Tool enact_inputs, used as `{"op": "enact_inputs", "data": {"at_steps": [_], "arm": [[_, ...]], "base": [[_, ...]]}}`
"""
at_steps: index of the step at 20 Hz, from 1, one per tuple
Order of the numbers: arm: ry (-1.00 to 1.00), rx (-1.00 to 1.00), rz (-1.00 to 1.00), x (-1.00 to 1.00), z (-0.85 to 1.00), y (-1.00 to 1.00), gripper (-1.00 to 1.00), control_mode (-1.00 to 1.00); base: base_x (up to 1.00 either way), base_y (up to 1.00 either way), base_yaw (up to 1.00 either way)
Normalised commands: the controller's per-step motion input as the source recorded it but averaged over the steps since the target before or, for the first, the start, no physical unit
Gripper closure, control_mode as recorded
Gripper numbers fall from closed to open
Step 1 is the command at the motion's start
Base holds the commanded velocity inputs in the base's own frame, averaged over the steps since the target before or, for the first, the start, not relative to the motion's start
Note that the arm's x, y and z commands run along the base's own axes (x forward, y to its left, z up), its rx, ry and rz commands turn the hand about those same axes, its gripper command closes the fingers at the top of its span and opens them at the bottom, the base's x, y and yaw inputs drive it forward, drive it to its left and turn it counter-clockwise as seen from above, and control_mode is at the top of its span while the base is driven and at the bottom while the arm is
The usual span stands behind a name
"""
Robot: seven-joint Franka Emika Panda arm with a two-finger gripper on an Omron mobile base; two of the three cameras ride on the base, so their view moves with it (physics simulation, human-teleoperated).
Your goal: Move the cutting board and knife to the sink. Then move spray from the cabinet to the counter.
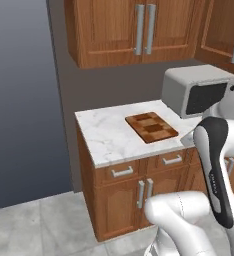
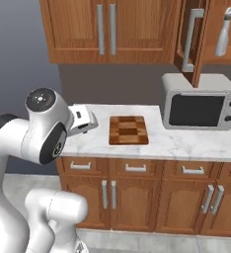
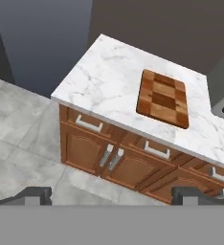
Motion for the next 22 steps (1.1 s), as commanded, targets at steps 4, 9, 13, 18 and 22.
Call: {"op": "enact_inputs", "data": {"at_steps": [4, 9, 13, 18, 22], "arm": [[0.00, 0.00, 0.00, 0.00, 0.00, 0.00, -1.00, 1.00], [0.00, 0.00, 0.00, 0.00, 0.00, 0.00, -1.00, 1.00], [0.00, 0.00, 0.00, 0.00, 0.00, 0.00, -1.00, 1.00], [0.00, 0.00, 0.00, 0.00, 0.00, 0.00, -1.00, 1.00], [0.00, 0.00, 0.00, 0.00, 0.00, 0.00, -1.00, 1.00]], "base": [[0.63, 0.00, -0.09], [0.76, 0.00, -0.01], [0.78, 0.00, 0.00], [0.62, 0.00, 0.01], [0.49, 0.00, 0.05]]}}
